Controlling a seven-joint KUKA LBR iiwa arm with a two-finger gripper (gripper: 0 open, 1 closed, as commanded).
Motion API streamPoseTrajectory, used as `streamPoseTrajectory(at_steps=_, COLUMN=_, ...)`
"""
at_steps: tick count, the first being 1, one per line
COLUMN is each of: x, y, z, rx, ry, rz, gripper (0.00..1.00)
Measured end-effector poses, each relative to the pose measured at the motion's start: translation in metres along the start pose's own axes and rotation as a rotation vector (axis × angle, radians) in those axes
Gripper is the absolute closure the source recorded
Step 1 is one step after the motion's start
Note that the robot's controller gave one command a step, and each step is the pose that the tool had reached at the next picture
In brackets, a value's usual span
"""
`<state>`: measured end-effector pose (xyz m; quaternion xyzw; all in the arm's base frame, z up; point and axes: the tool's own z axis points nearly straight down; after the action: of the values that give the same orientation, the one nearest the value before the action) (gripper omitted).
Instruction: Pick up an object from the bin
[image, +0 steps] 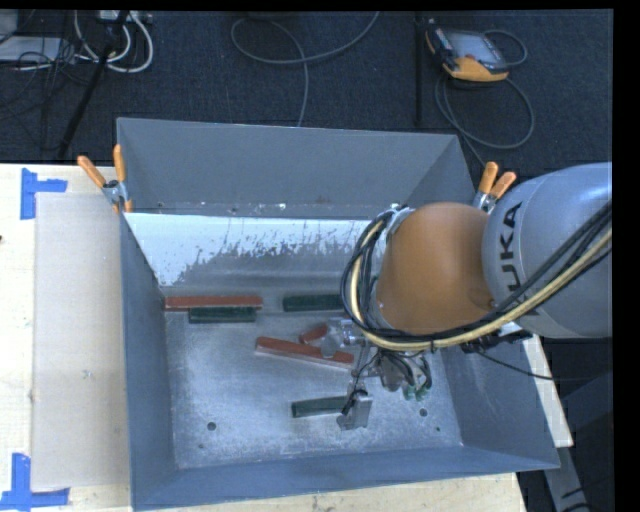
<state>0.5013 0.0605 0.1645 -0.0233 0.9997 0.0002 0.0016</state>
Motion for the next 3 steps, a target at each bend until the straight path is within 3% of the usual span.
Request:
streamPoseTrajectory(at_steps=1, x=0.015, y=-0.012, z=0.023, rx=0.0, ry=0.011, rz=0.001, gripper=0.0)
streamPoseTrajectory(at_steps=2, x=0.017, y=-0.014, z=0.012, rx=0.0, ry=0.003, rz=0.044, gripper=0.0)
streamPoseTrajectory(at_steps=3, x=0.017, y=-0.013, z=0.088, rx=0.0, ry=0.001, rz=-0.004, gripper=0.0)
